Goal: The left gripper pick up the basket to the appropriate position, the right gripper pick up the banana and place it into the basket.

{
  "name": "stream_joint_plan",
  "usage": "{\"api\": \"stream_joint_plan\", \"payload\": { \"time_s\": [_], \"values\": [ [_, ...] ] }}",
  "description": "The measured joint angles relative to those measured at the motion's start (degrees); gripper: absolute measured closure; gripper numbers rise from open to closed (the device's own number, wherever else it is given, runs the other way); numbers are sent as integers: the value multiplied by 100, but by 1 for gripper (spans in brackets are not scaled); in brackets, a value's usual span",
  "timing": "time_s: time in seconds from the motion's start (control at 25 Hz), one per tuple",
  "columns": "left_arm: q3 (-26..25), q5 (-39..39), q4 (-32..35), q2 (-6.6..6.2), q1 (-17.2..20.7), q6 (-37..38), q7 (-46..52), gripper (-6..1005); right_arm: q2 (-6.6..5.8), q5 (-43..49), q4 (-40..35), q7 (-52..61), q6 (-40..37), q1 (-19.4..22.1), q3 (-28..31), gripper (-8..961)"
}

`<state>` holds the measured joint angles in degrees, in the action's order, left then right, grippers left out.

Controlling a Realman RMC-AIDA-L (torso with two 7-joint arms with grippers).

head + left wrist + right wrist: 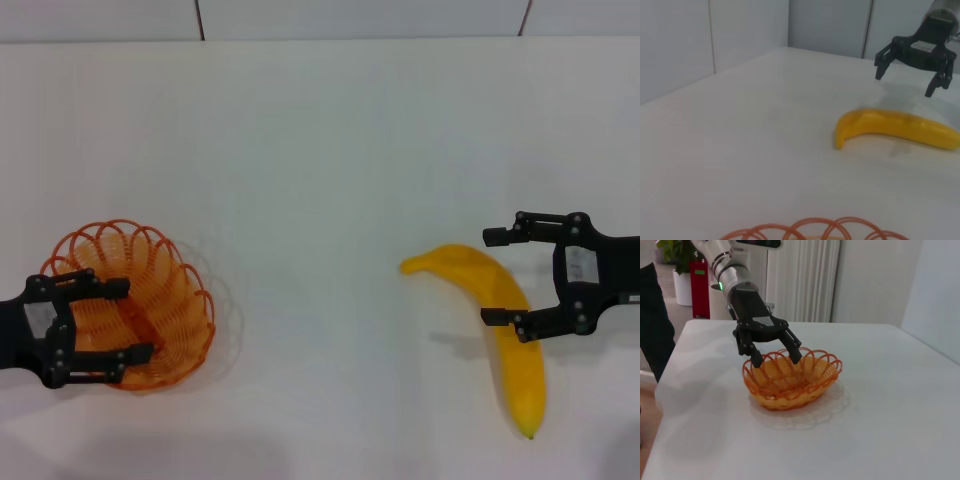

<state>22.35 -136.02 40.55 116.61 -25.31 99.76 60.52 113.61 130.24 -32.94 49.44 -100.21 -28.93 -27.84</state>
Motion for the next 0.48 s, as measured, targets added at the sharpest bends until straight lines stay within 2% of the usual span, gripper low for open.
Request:
{"api": "stream_joint_plan", "payload": {
  "time_s": [0.48],
  "values": [
    [-12, 13, -2, 2, -10, 0, 8, 119, 21, 5, 7, -5, 29, 1, -2, 67]
  ]
}}
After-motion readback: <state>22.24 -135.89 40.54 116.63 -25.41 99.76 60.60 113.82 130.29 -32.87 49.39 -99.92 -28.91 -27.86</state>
